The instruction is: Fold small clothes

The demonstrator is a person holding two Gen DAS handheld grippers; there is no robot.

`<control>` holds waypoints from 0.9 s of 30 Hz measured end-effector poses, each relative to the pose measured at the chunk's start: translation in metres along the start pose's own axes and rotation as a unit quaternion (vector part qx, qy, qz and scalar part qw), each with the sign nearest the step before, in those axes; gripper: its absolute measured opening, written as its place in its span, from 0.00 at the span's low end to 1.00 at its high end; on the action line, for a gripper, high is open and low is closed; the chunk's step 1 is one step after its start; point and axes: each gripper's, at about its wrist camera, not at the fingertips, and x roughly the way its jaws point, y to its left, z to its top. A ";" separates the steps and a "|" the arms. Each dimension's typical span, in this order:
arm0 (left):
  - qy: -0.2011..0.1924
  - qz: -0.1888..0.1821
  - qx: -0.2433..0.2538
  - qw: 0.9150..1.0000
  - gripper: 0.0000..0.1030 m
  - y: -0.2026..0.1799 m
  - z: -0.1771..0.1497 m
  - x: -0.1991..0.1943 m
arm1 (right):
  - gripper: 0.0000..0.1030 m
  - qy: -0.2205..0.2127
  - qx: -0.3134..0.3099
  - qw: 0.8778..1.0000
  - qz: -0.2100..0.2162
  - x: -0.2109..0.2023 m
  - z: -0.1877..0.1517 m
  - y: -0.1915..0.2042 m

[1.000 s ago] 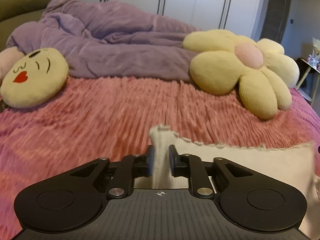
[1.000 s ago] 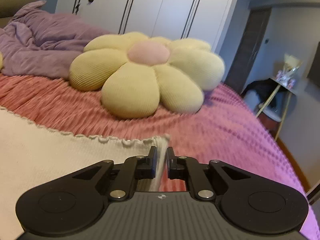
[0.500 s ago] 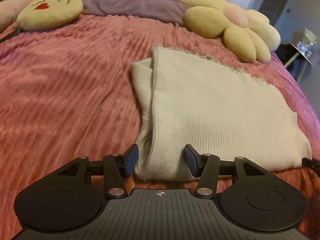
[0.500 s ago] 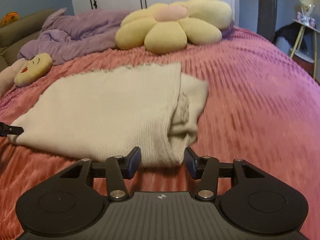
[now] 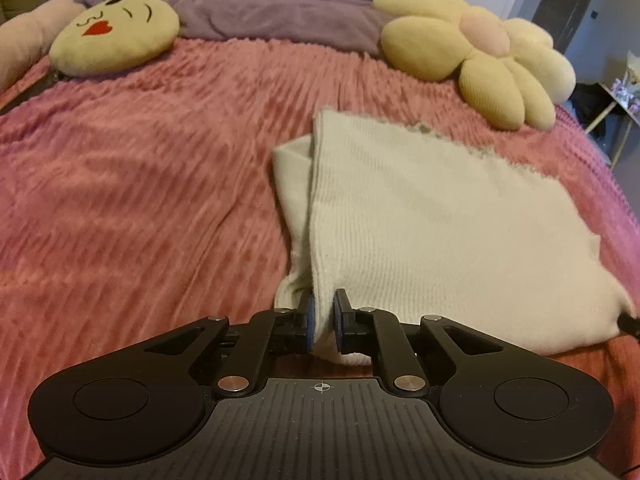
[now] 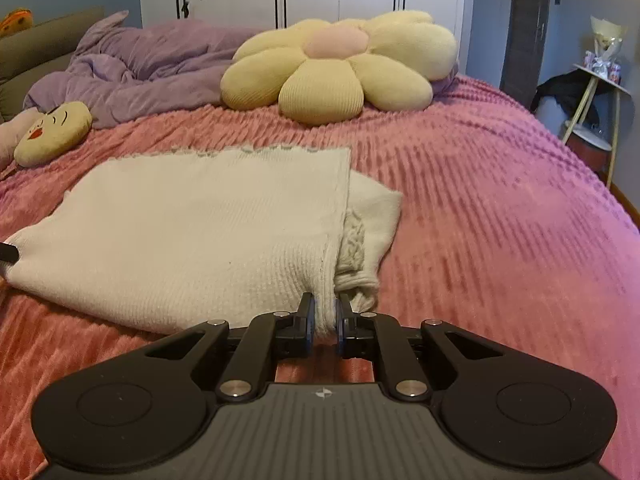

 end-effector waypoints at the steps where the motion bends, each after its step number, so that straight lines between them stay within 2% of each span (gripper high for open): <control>1: -0.003 -0.002 0.001 1.000 0.11 0.001 0.001 -0.002 | 0.09 0.000 0.001 1.000 -0.003 -0.001 0.000 -0.002; 3: -0.006 0.001 0.009 1.000 0.11 0.003 0.001 -0.004 | 0.09 0.005 0.002 1.000 -0.006 -0.001 -0.002 -0.005; 5: 0.007 0.025 0.015 1.000 0.12 0.007 -0.003 0.006 | 0.09 0.019 -0.004 1.000 -0.018 0.005 -0.009 -0.005; 7: 0.039 0.045 0.009 0.998 0.19 0.015 -0.010 0.021 | 0.10 0.046 -0.008 0.999 -0.027 0.017 -0.018 -0.006; 8: 0.038 0.041 0.002 0.998 0.23 0.019 -0.013 0.020 | 0.11 0.050 -0.005 0.998 -0.029 0.019 -0.020 -0.006; 9: 0.029 0.036 0.001 0.999 0.26 0.021 -0.015 0.017 | 0.16 0.048 0.001 0.998 -0.031 0.017 -0.020 -0.006; 10: 0.023 0.034 0.003 0.999 0.33 0.023 -0.017 0.013 | 0.25 0.048 0.011 0.998 -0.038 0.015 -0.017 -0.006; 11: 0.019 0.038 0.001 0.999 0.38 0.026 -0.017 0.009 | 0.29 0.049 0.020 0.998 -0.041 0.012 -0.015 -0.008; 12: 0.014 0.037 -0.005 0.999 0.38 0.029 -0.016 0.005 | 0.36 0.048 0.031 0.998 -0.040 0.009 -0.012 -0.009; 13: 0.008 0.032 -0.013 0.999 0.37 0.032 -0.014 0.000 | 0.39 0.042 0.042 0.997 -0.039 0.005 -0.009 -0.012; 17: -0.036 0.017 -0.019 0.999 0.37 0.026 0.000 -0.014 | 0.39 -0.006 0.061 0.997 -0.038 -0.004 0.003 -0.013; 18: -0.048 0.014 -0.017 0.999 0.40 0.020 0.003 -0.014 | 0.39 -0.017 0.060 0.997 -0.039 -0.005 0.005 -0.007; 20: -0.060 0.014 -0.008 0.998 0.53 0.004 0.009 -0.009 | 0.38 -0.027 0.050 0.998 -0.030 0.003 0.016 0.006; 22: -0.070 0.013 0.002 0.997 0.57 -0.013 0.013 0.002 | 0.37 -0.028 0.032 0.999 -0.013 0.015 0.024 0.027; 24: -0.073 0.005 0.016 0.997 0.60 -0.025 0.015 0.017 | 0.36 -0.034 -0.002 0.999 -0.004 0.029 0.027 0.046; 27: -0.049 0.024 0.017 0.998 0.60 -0.031 0.014 0.048 | 0.34 -0.026 -0.038 0.999 -0.013 0.050 0.027 0.061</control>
